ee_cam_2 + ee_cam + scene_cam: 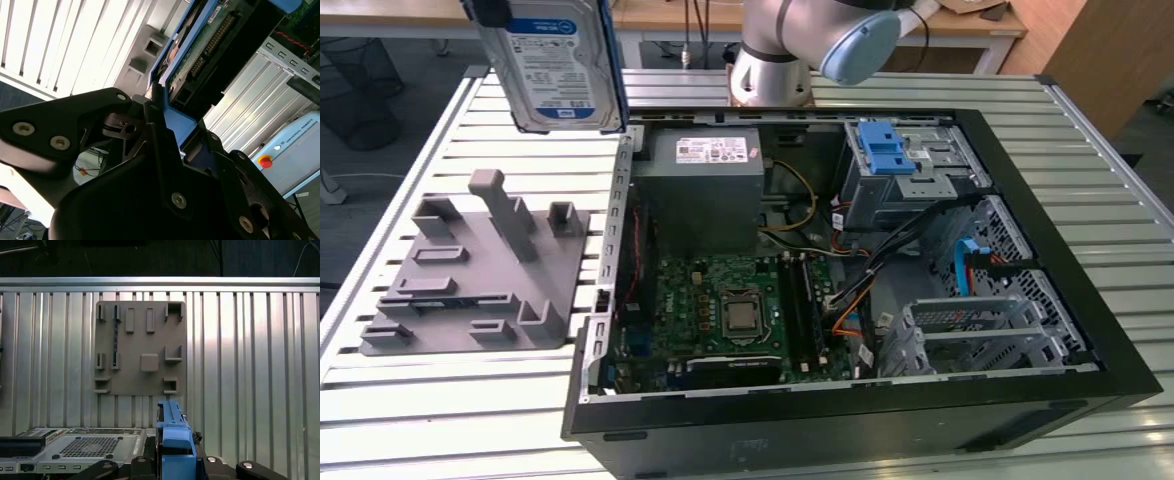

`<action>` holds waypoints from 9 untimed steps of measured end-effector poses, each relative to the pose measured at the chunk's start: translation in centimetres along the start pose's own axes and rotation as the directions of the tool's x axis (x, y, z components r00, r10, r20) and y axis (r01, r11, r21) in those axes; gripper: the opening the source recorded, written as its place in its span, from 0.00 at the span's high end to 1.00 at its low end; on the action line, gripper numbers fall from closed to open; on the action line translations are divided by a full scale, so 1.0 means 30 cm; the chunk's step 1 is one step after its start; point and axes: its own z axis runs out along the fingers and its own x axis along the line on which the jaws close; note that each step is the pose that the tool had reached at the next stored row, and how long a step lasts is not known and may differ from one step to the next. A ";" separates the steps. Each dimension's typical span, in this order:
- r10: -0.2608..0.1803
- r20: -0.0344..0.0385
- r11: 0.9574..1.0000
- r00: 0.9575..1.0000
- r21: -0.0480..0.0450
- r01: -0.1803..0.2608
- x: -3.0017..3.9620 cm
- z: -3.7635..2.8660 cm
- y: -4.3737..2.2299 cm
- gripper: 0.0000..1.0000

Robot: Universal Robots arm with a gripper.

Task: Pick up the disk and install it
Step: 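Pick up the disk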

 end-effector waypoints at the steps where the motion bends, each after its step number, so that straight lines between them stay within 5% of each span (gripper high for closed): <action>1: 0.000 0.000 1.000 1.000 -0.001 0.000 -0.001 -0.001 -0.053 0.64; 2: 0.000 0.000 1.000 1.000 -0.001 0.000 -0.002 -0.003 -0.111 0.64; 9: 0.000 0.000 1.000 1.000 -0.001 0.000 -0.003 -0.004 -0.198 0.64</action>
